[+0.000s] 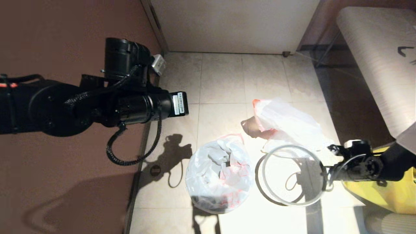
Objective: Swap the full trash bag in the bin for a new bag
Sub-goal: Place the trash can ring on the trash can
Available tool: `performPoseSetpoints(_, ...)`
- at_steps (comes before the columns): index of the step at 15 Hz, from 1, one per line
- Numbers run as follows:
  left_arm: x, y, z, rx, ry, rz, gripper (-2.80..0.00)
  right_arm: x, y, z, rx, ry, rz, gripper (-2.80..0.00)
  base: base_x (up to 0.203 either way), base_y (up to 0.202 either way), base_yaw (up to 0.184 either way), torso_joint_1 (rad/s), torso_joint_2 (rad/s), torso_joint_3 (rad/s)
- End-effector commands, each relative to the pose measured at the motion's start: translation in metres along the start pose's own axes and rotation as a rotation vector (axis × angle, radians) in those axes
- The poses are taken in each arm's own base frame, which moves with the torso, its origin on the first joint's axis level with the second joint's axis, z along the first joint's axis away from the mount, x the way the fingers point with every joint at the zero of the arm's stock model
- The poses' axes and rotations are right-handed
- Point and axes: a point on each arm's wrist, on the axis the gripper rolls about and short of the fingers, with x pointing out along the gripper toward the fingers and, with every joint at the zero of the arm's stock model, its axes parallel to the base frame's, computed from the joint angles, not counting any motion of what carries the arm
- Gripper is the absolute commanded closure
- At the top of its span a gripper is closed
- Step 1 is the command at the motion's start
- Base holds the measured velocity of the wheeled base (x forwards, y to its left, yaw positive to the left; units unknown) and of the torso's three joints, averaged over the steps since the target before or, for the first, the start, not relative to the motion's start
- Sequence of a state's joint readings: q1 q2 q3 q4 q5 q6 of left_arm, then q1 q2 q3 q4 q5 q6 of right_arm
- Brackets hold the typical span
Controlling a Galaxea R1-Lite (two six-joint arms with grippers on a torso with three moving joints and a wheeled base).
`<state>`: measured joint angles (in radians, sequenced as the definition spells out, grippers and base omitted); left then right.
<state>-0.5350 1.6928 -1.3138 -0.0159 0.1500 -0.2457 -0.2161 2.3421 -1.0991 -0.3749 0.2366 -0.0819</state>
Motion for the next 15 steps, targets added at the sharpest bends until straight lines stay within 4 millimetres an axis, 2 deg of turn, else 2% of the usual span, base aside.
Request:
performPoseSetpoints(1,-0.026,0.003,0.012,-0.007,-0.047,-0.005,0.0,-0.095,0.013,0.025,0.014,-0.182,0.033,0.0,0.0,0.0,0.0,0.0,0.0,0.0)
performPoseSetpoints(3,-0.036,0.003,0.019,-0.009,-0.059,-0.006,0.0,-0.133,0.024,0.025,0.063,-0.238,0.079,0.0,0.0,0.0,0.0,0.0,0.0,0.0)
performPoseSetpoints(4,-0.039,0.003,0.022,-0.009,-0.059,0.005,0.0,-0.15,0.036,0.027,0.089,-0.249,0.111,0.0,0.0,0.0,0.0,0.0,0.0,0.0)
performPoseSetpoints(5,-0.046,0.005,0.024,-0.01,-0.059,0.011,0.0,-0.165,0.053,0.028,0.104,-0.238,0.15,0.0,0.0,0.0,0.0,0.0,0.0,0.0)
performPoseSetpoints(7,-0.056,0.009,0.028,-0.014,-0.061,0.023,0.0,-0.179,0.101,0.023,0.061,-0.157,0.258,0.0,0.0,0.0,0.0,0.0,0.0,0.0)
performPoseSetpoints(8,-0.057,0.011,0.03,-0.017,-0.067,0.029,0.0,-0.18,0.122,0.021,0.025,-0.124,0.289,0.0,0.0,0.0,0.0,0.0,0.0,0.0)
performPoseSetpoints(10,-0.057,0.021,0.036,-0.031,-0.085,0.06,0.0,-0.168,0.173,0.025,-0.033,-0.086,0.299,0.0,0.0,0.0,0.0,0.0,0.0,0.0)
performPoseSetpoints(12,-0.065,0.029,0.043,-0.049,-0.119,0.059,0.0,-0.142,0.217,0.034,-0.065,-0.054,0.279,0.0,0.0,0.0,0.0,0.0,0.0,0.0)
performPoseSetpoints(15,-0.075,0.034,0.05,-0.073,-0.152,0.028,0.0,-0.108,0.27,0.03,-0.145,0.024,0.221,0.0,0.0,0.0,0.0,0.0,0.0,0.0)
